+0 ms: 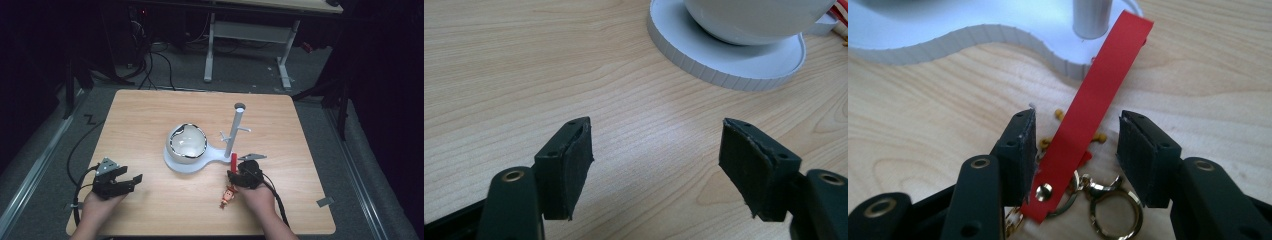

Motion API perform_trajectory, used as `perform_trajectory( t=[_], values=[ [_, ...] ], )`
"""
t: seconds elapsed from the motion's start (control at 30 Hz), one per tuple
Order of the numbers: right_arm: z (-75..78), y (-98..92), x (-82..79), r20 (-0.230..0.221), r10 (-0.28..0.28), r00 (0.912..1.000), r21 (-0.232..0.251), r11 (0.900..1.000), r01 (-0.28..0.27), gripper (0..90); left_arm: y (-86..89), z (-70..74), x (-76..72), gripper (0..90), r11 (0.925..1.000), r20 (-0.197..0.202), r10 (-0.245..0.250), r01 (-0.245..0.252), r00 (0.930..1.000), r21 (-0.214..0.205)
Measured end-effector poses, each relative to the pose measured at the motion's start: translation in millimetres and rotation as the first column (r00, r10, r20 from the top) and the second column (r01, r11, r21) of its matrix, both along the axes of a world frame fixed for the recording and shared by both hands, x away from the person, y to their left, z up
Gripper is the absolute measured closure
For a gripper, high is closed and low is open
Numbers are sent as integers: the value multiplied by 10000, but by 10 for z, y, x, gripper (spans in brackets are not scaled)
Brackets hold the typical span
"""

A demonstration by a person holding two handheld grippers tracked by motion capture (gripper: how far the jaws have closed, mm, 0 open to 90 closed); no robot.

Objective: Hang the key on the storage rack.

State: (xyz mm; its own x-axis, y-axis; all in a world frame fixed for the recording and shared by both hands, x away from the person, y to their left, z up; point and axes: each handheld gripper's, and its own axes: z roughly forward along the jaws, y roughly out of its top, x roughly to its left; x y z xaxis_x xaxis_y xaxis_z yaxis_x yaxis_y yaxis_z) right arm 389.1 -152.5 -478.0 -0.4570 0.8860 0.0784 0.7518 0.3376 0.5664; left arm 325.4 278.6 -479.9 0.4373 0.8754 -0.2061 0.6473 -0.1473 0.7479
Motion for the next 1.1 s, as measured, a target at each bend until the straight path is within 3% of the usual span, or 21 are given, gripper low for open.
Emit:
perform_trajectory(
  t=[0.07,0.13,0.23,0.3,0.5,0.73,0.77,0.83,0.87,0.97,1.1],
  values=[
    [4,7,18,-13,-16,10000,-55,10000,16,504,-1,1,0,300,10000,5,-10,10,10000,1],
    [10,37,54,30,7,10000,-289,9996,-6,665,1,8,0,300,10000,23,3,-3,10000,-34],
    [67,28,4,340,178,9993,-448,9989,-163,710,5,5,-4,300,10000,20,39,-39,10000,-69],
    [153,-39,-74,533,292,9982,-280,9992,-277,740,8,-2,-2,300,10000,-6,25,-26,10000,-49],
    [394,-364,-426,1014,510,9935,58,9986,-518,741,-16,-16,5,300,10000,-76,-61,61,10000,53],
    [385,-754,-741,964,8,9953,140,9999,-21,704,-52,-16,-4,300,9999,-86,-104,105,9999,113],
    [349,-921,-833,839,-321,9960,-23,9995,324,684,-54,-23,-1,300,9999,-121,-90,91,9999,126],
    [331,-977,-859,784,-425,9960,-87,9990,433,681,-56,-26,1,300,9999,-128,-85,86,9999,120],
    [284,-1112,-928,690,-666,9954,-275,9973,686,675,-60,-29,7,300,9999,-145,-72,74,9999,142],
    [286,-1137,-961,676,-562,9961,-218,9981,578,679,-67,-39,24,300,9998,-191,-66,69,9998,181],
    [358,-924,-888,966,86,9953,-289,9996,-59,691,-96,-35,30,300,9996,-176,-126,130,9998,238]
  ],
)
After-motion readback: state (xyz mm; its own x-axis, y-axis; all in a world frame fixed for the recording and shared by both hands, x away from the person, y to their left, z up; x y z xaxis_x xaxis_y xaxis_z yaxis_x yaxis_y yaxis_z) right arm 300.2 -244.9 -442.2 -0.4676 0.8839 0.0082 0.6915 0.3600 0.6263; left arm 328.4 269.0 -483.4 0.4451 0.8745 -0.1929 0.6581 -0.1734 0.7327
